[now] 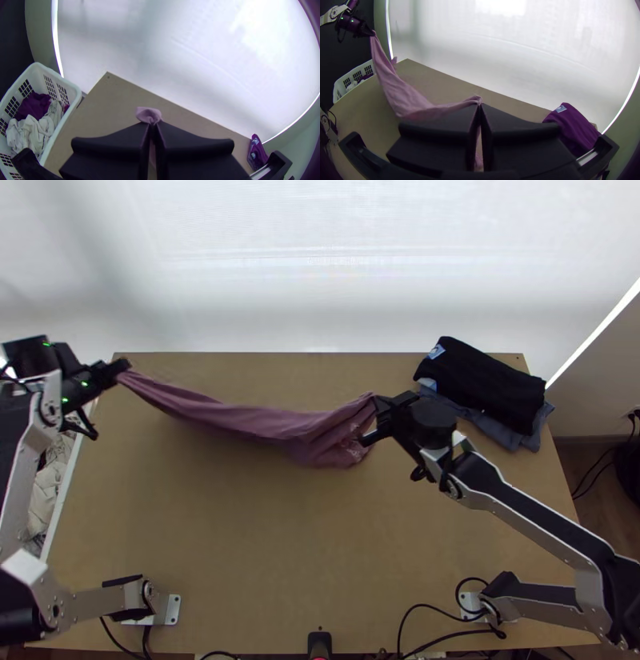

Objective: Fold the t-shirt

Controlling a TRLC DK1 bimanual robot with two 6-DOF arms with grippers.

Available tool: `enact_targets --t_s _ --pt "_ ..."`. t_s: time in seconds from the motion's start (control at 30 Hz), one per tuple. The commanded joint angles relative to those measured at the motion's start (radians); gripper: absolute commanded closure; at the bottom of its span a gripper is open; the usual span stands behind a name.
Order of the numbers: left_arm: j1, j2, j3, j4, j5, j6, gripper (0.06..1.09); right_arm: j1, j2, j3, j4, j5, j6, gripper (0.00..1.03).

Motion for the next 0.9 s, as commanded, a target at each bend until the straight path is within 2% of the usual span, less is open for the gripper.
enact_targets --t_s 0.0,0.23,0.5,0.63,0.87 --pt "0.023 -0.065 0.028 -0.026 0.007 -0.028 1.05 -0.040 -0.086 0.063 0.003 0.018 0.016 1.00" --pt "0.107 -0.209 0.033 -0.031 0.059 -0.039 1.05 -0.086 -0.218 0.173 0.008 0.032 -0.009 1.00" --pt "0.156 -0.315 0.057 0.086 0.058 -0.107 1.05 -0.066 -0.275 0.254 0.095 0.030 -0.130 1.00" --pt "0.149 -0.290 0.123 0.158 0.058 -0.188 1.05 -0.066 -0.244 0.261 0.164 0.030 -0.177 1.00" --pt "0.133 -0.132 0.341 0.209 0.044 -0.275 1.05 -0.109 -0.092 0.380 0.264 0.032 -0.194 1.00"
